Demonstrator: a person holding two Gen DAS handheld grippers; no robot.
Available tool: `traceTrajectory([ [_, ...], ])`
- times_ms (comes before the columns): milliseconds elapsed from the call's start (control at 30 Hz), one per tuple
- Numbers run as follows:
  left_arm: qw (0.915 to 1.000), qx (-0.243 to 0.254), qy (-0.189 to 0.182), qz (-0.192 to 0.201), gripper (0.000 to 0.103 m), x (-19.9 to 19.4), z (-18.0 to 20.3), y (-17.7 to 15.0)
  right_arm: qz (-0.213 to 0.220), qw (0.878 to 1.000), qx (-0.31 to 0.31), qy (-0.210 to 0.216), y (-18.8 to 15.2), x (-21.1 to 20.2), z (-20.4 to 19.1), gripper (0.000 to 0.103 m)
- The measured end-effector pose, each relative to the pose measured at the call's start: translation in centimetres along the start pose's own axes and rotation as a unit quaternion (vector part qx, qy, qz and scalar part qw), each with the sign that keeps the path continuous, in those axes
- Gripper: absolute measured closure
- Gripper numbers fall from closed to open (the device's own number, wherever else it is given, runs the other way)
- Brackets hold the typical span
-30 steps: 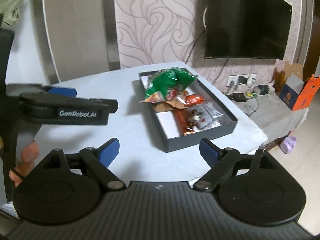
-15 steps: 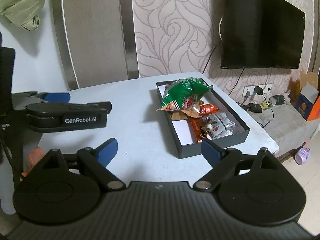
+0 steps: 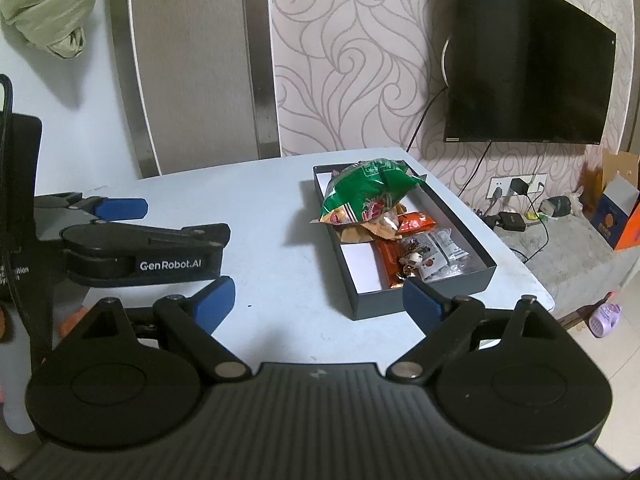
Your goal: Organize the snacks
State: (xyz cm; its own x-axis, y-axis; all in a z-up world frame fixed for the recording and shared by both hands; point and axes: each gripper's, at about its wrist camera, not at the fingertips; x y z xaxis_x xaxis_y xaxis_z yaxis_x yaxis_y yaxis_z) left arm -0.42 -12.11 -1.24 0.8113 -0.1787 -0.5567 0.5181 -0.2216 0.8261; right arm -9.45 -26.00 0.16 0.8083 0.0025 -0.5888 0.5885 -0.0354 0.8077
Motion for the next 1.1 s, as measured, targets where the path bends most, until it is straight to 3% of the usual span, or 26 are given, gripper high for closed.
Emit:
traceTrajectory([
  [1100, 0.9999, -0.001, -0.010, 0.002, 0.011, 0.25, 0.03, 0.38, -0.006, 1.000, 0.002, 0.001, 0.04, 0.88, -0.18, 0.010],
])
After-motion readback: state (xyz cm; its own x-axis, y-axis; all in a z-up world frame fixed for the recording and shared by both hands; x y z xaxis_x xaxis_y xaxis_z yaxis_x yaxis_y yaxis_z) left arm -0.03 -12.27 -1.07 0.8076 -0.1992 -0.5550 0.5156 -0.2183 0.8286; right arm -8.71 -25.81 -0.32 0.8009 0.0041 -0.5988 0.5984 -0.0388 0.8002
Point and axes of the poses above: each gripper's, at about its wrist camera, not at the fingertips, and x roughly the way its jaws point, z to its right, y to its top, and after that the axes turned 4 degrees about -z, right-handed
